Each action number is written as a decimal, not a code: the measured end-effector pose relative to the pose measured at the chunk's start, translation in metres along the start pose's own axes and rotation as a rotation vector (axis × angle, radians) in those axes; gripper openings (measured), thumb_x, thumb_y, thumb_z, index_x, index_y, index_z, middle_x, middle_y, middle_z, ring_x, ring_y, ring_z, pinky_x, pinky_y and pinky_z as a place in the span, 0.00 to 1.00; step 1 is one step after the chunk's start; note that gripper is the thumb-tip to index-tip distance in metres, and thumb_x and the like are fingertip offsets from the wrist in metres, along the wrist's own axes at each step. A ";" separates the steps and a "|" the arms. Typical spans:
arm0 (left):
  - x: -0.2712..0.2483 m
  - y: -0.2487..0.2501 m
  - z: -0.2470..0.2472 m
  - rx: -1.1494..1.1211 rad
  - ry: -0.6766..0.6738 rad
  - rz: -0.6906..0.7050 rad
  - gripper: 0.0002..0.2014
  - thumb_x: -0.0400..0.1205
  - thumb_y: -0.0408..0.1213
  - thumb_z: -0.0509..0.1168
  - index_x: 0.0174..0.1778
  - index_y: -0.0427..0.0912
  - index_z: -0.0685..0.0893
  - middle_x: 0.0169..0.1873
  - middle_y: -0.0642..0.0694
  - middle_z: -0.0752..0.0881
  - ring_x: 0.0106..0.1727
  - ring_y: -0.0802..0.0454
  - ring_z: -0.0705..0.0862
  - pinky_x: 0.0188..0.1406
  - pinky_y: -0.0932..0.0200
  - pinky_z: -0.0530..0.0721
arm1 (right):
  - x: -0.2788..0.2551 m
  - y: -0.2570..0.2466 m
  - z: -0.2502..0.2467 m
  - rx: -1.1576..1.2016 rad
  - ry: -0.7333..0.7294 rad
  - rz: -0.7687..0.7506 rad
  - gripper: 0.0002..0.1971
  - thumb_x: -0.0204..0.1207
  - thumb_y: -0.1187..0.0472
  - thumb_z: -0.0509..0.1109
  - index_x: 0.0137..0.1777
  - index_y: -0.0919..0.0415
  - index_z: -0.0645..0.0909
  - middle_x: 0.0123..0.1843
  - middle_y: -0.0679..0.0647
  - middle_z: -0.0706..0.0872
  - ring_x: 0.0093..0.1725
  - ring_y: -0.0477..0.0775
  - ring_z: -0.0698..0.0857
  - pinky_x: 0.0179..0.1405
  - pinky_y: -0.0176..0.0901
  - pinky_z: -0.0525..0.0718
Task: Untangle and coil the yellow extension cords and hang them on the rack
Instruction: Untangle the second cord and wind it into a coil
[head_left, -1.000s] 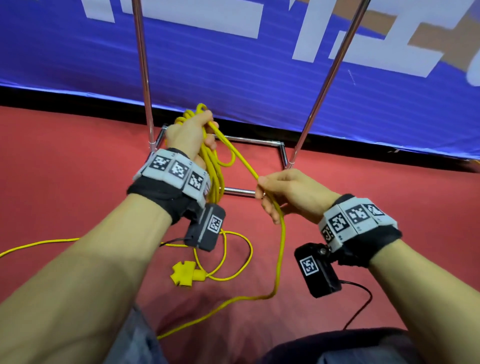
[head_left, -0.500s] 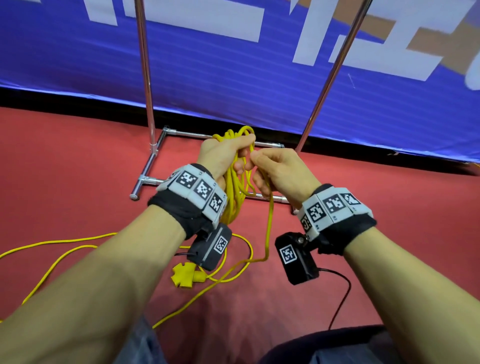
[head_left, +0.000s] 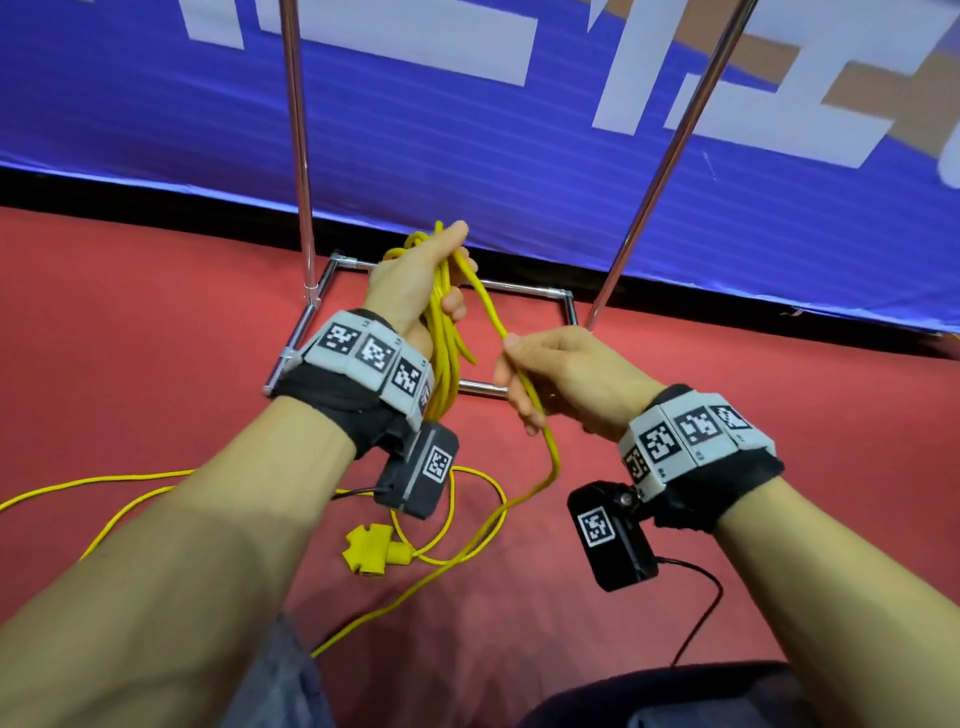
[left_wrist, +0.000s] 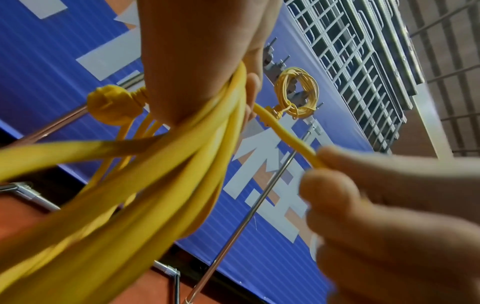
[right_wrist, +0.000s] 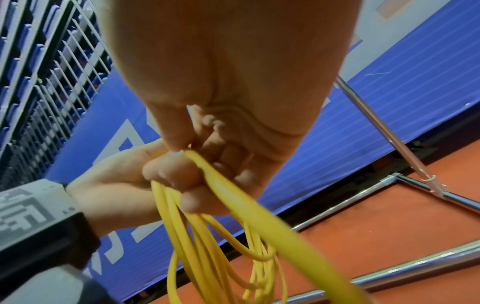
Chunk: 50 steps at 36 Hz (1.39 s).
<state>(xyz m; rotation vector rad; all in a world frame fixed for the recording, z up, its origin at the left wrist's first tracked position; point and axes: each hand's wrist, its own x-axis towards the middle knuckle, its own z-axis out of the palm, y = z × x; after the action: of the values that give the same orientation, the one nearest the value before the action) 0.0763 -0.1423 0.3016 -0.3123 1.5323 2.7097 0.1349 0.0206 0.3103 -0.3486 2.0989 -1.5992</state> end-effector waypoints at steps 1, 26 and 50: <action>-0.002 -0.001 0.002 0.015 -0.004 -0.008 0.12 0.79 0.41 0.72 0.38 0.37 0.81 0.29 0.44 0.84 0.13 0.54 0.69 0.17 0.65 0.69 | 0.002 -0.003 0.002 0.001 0.018 -0.018 0.20 0.88 0.57 0.55 0.39 0.68 0.79 0.22 0.57 0.77 0.18 0.53 0.73 0.27 0.48 0.78; -0.010 0.005 0.002 0.050 -0.185 -0.080 0.11 0.82 0.39 0.66 0.38 0.36 0.79 0.26 0.45 0.81 0.13 0.58 0.67 0.16 0.65 0.66 | -0.003 -0.004 -0.001 -0.003 -0.047 -0.001 0.18 0.87 0.58 0.55 0.41 0.68 0.79 0.25 0.58 0.83 0.25 0.57 0.81 0.31 0.42 0.82; -0.023 -0.001 0.008 0.169 -0.255 -0.089 0.14 0.82 0.38 0.67 0.32 0.35 0.79 0.10 0.47 0.68 0.13 0.53 0.67 0.15 0.64 0.67 | 0.002 -0.007 0.004 -0.079 0.005 -0.128 0.17 0.88 0.58 0.54 0.41 0.63 0.77 0.25 0.58 0.83 0.22 0.52 0.80 0.22 0.41 0.78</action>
<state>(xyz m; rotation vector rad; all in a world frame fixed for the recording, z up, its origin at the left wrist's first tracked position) 0.0980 -0.1326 0.3094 -0.0283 1.6150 2.4208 0.1352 0.0143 0.3155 -0.5164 2.1872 -1.5915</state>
